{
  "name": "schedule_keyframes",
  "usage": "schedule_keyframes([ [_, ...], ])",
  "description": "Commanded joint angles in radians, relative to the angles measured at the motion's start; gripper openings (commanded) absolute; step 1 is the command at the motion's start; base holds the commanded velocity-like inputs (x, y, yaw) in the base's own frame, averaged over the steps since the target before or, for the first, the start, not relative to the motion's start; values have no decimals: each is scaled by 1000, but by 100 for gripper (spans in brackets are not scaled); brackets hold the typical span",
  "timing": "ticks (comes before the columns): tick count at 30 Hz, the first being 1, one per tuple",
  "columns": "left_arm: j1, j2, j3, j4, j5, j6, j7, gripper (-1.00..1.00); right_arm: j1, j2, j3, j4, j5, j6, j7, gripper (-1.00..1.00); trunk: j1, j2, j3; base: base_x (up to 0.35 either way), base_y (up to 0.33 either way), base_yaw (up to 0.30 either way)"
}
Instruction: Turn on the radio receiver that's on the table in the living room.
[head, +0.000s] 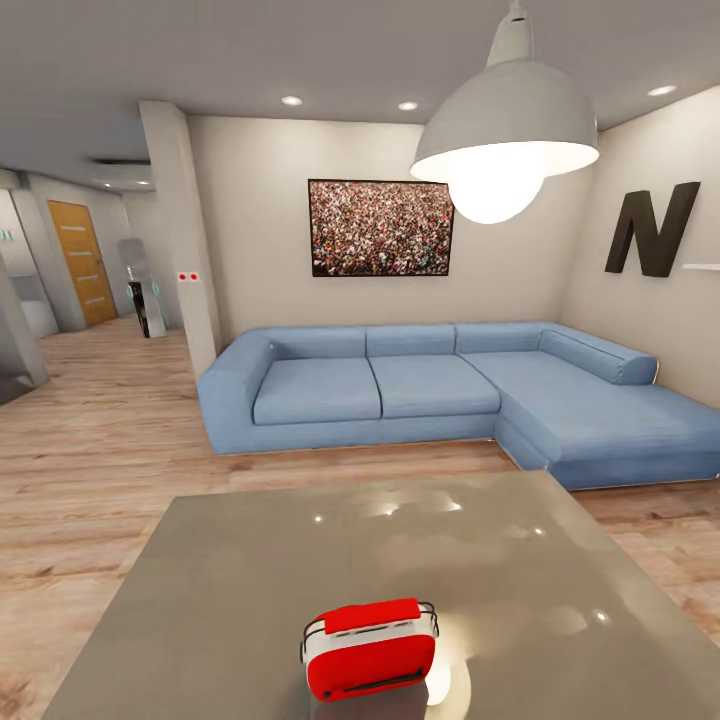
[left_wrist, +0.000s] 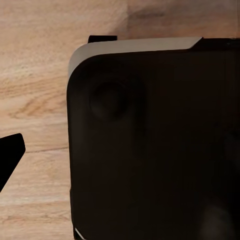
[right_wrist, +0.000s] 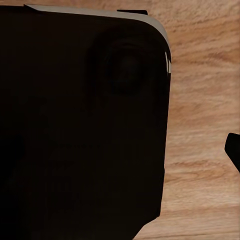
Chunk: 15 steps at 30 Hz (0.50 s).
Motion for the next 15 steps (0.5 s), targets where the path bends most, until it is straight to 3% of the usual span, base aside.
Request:
schedule_keyframes([
  [1,0,-2,0,0,0,0,-1,100,0,0,-1,0,-1,0,0,100,0,0,0,0,0,0],
  [15,0,-16,-2,0,-1,0,-1,100,0,-1,-6,-1,-8,0,0,100,0,0,0,0,0,0],
])
